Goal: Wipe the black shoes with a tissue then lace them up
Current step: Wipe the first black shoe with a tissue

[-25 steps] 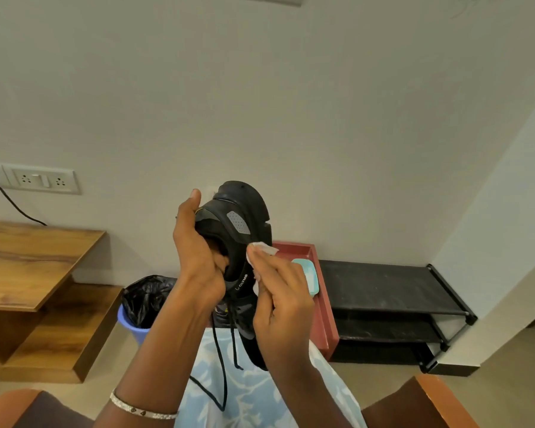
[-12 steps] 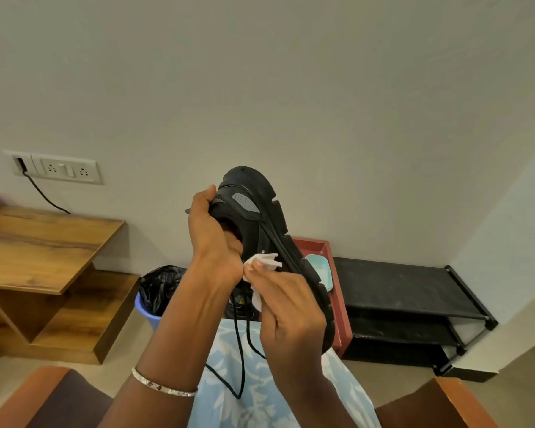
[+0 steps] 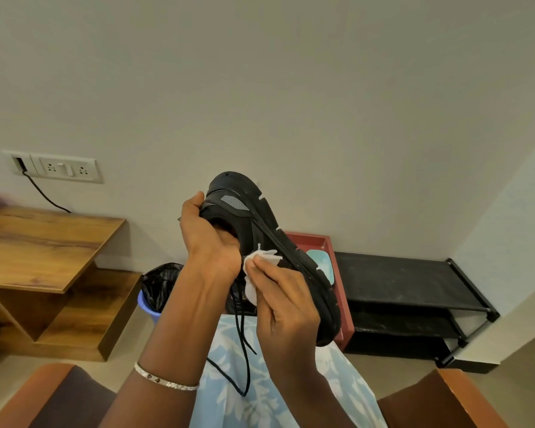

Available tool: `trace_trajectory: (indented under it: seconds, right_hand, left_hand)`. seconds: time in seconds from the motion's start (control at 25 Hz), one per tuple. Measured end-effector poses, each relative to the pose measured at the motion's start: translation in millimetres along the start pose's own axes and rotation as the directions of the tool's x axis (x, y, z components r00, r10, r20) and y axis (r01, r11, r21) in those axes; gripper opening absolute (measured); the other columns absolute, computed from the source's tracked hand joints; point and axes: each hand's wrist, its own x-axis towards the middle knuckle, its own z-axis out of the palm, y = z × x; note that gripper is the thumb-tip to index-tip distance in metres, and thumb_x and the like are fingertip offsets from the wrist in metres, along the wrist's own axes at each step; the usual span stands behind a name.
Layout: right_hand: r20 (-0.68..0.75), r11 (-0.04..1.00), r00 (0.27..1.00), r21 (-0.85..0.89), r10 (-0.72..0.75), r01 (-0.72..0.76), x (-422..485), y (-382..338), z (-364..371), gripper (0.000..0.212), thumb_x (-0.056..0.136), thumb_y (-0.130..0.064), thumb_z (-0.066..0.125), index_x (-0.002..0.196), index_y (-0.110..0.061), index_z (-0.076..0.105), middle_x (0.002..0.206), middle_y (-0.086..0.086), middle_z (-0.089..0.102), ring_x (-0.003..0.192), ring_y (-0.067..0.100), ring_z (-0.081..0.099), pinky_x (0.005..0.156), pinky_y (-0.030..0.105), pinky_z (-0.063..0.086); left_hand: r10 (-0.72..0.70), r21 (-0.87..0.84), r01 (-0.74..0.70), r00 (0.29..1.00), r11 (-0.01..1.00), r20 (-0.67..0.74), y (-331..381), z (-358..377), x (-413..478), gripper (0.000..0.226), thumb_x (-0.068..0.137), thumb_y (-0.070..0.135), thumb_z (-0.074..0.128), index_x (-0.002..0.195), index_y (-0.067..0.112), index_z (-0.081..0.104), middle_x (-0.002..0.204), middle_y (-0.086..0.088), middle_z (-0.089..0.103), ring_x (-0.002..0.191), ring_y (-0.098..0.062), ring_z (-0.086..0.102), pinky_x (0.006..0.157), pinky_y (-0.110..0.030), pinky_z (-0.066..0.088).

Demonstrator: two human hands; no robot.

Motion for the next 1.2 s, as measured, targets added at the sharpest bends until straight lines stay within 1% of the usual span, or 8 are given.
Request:
trace_trajectory:
  seconds: [0.16,0.28,0.4,0.52,0.68,0.88,1.08,1.2]
  right_hand:
    - [0.010,1.000,1.000,0.002,0.021,-0.021,16,7,0,0.029,0.088,0.008,0.068,0.113,-0.004,0.075,0.110,0.005,0.073,0.107,0.016,0.066,0.098,0.024,0.050]
    - [0.048,0.993,0.992,-0.005,0.114,-0.114,43,16,-4,0.032,0.090,0.009,0.064,0.114,-0.009,0.075,0.112,0.001,0.073,0.108,0.017,0.065,0.097,0.023,0.049]
    - [0.132,0.984,0.975,-0.036,0.180,-0.177,44,30,-14,0.027,0.094,0.002,0.062,0.114,-0.013,0.075,0.110,-0.004,0.073,0.107,0.014,0.063,0.093,0.021,0.049]
    - [0.106,0.979,0.974,-0.065,0.200,-0.194,23,44,-26,0.024,0.094,-0.003,0.061,0.108,-0.013,0.076,0.106,-0.005,0.074,0.103,0.008,0.060,0.089,0.022,0.050]
    - [0.077,0.962,0.966,-0.138,0.246,-0.234,14,45,-30,0.022,0.089,-0.002,0.064,0.103,-0.013,0.078,0.100,-0.003,0.073,0.098,0.006,0.055,0.085,0.009,0.045]
    - [0.145,0.942,0.936,0.056,0.320,-0.331,55,28,-15,0.019,0.092,0.001,0.066,0.099,-0.014,0.076,0.097,-0.006,0.071,0.096,0.006,0.064,0.084,0.021,0.053]
    - [-0.012,0.966,0.978,0.157,0.208,-0.204,94,3,-3,0.011,0.092,-0.005,0.070,0.101,-0.009,0.075,0.100,0.000,0.071,0.096,0.013,0.067,0.083,0.021,0.053]
    - [0.043,0.970,0.981,0.149,0.189,-0.194,96,5,-9,0.014,0.095,-0.010,0.068,0.109,-0.009,0.072,0.106,-0.001,0.070,0.101,0.013,0.065,0.085,0.021,0.053]
  left_hand:
    - [-0.032,-0.013,0.032,0.999,0.999,-0.014,-2,-2,0,0.040,0.094,0.042,0.051,0.111,0.010,0.067,0.102,-0.012,0.072,0.094,-0.028,0.067,0.081,-0.039,0.056]
    - [0.031,0.026,-0.031,0.999,0.999,-0.013,-6,-1,1,0.039,0.093,0.040,0.053,0.113,0.011,0.068,0.110,-0.013,0.072,0.103,-0.029,0.067,0.094,-0.041,0.054]
    - [0.076,0.052,-0.075,0.997,0.996,-0.024,-4,-1,-1,0.031,0.094,0.038,0.053,0.102,0.012,0.069,0.095,-0.008,0.074,0.092,-0.025,0.069,0.082,-0.036,0.058]
    - [0.108,0.053,-0.107,0.994,0.993,-0.027,2,-5,0,0.027,0.094,0.036,0.054,0.097,0.014,0.069,0.083,-0.005,0.075,0.080,-0.022,0.071,0.068,-0.031,0.059]
    - [0.107,0.079,-0.103,0.993,0.992,-0.049,1,-9,1,0.026,0.094,0.037,0.055,0.094,0.015,0.068,0.075,-0.003,0.074,0.076,-0.020,0.071,0.064,-0.030,0.058]
    - [0.130,0.147,-0.126,0.991,0.981,-0.014,-12,-5,-10,0.025,0.093,0.037,0.053,0.087,0.017,0.067,0.070,0.000,0.073,0.063,-0.016,0.071,0.057,-0.025,0.056]
    - [0.066,0.219,-0.086,0.993,0.972,0.097,-28,2,-33,0.033,0.098,0.031,0.048,0.080,0.013,0.070,0.068,-0.004,0.073,0.059,-0.015,0.070,0.055,-0.023,0.057]
    - [0.085,0.287,-0.119,0.988,0.951,0.127,-31,4,-41,0.042,0.100,0.028,0.046,0.070,0.016,0.072,0.063,-0.001,0.072,0.056,-0.012,0.070,0.050,-0.021,0.055]
